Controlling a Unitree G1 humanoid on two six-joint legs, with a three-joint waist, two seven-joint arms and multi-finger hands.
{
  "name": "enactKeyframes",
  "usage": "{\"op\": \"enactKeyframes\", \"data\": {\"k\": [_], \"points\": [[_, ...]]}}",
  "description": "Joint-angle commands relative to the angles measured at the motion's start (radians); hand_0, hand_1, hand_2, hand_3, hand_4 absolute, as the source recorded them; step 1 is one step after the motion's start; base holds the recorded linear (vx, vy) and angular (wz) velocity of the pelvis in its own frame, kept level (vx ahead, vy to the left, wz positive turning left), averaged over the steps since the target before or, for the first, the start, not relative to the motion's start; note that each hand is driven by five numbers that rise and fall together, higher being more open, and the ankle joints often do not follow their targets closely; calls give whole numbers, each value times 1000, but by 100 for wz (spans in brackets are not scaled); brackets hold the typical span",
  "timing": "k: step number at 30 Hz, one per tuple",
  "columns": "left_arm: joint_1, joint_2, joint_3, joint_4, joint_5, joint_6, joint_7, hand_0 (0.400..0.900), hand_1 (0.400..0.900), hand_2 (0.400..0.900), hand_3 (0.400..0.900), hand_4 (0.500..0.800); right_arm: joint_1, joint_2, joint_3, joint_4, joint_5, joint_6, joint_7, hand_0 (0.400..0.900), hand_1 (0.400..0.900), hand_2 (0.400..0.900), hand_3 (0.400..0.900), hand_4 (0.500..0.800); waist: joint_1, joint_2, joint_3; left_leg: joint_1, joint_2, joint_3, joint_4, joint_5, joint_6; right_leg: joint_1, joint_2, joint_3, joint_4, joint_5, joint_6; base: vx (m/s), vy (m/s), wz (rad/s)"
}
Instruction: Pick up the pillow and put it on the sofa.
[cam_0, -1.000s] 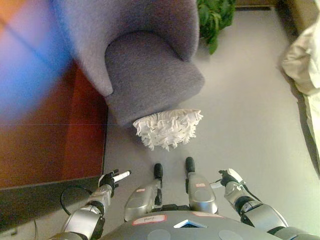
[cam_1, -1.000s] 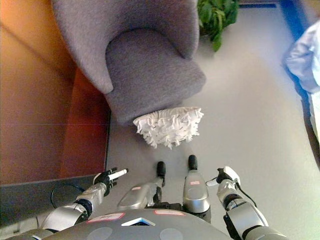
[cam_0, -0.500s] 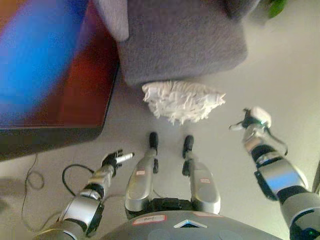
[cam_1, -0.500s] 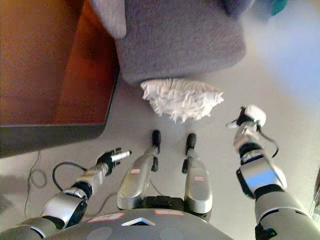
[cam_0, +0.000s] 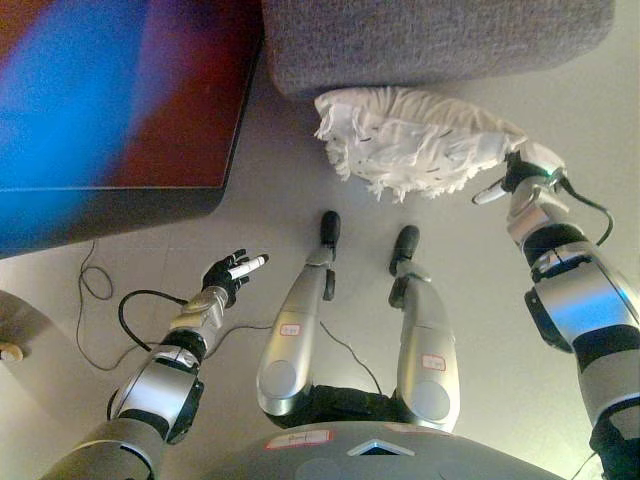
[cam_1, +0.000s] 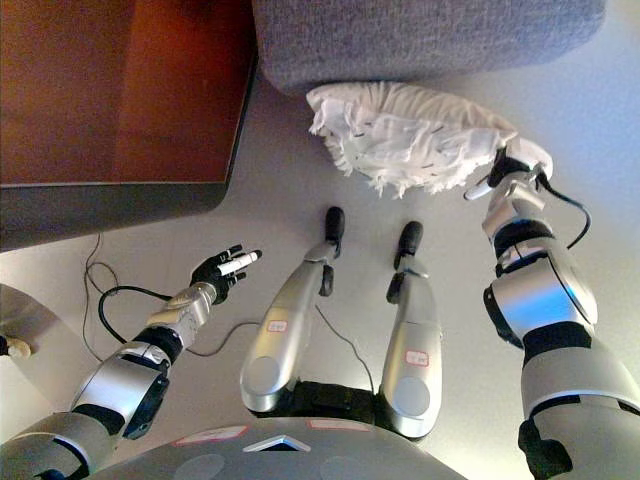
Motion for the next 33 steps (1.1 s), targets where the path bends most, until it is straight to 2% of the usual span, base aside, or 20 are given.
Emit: {"op": "enactKeyframes", "data": {"k": [1,6,11,19,26,30,33], "points": [[81,28,-4,-44,-95,2,33,900,900,900,900,800,-93,-166,54,7,-5,29,-16,900,900,900,900,800,4,103,5,-53,7,12,-34,45,-22,-97,10,47,179,-136,-10,0,0,0],[145,31,0,-84,-162,0,32,900,900,900,900,800,-164,-223,79,0,-40,37,-5,900,900,900,900,800,16,133,5,-121,13,20,-8,56,-22,-173,9,53,231,-152,-17,7,2,-1],[234,35,10,-133,-184,-14,17,900,900,900,900,800,-218,-290,99,-11,-46,66,-4,900,900,900,900,800,29,148,5,-156,17,16,-2,69,-25,-208,26,58,263,-165,-25,49,2,-5],[314,52,20,-180,-186,-22,-8,900,900,900,900,800,-222,-389,77,-6,-9,96,-21,900,900,900,900,800,34,134,5,-120,22,4,-23,65,-28,-168,56,52,244,-175,-28,34,5,-6],[332,63,23,-207,-188,-5,-1,900,900,900,900,800,-237,-440,70,-10,-5,38,-30,900,900,900,900,800,28,96,5,-53,25,6,-53,52,-32,-87,67,36,165,-147,-18,13,0,-4],[330,63,31,-214,-186,-6,14,900,900,900,900,800,-279,-447,98,-34,-21,5,-1,900,900,900,900,800,30,80,5,-47,25,9,-55,46,-33,-77,68,28,147,-137,-16,11,-1,-2],[323,64,30,-216,-206,5,33,900,900,900,900,800,-326,-445,128,-49,-8,-1,27,900,900,900,900,800,36,85,5,-64,28,8,-44,46,-36,-97,67,26,170,-150,-20,30,-24,6]]}}
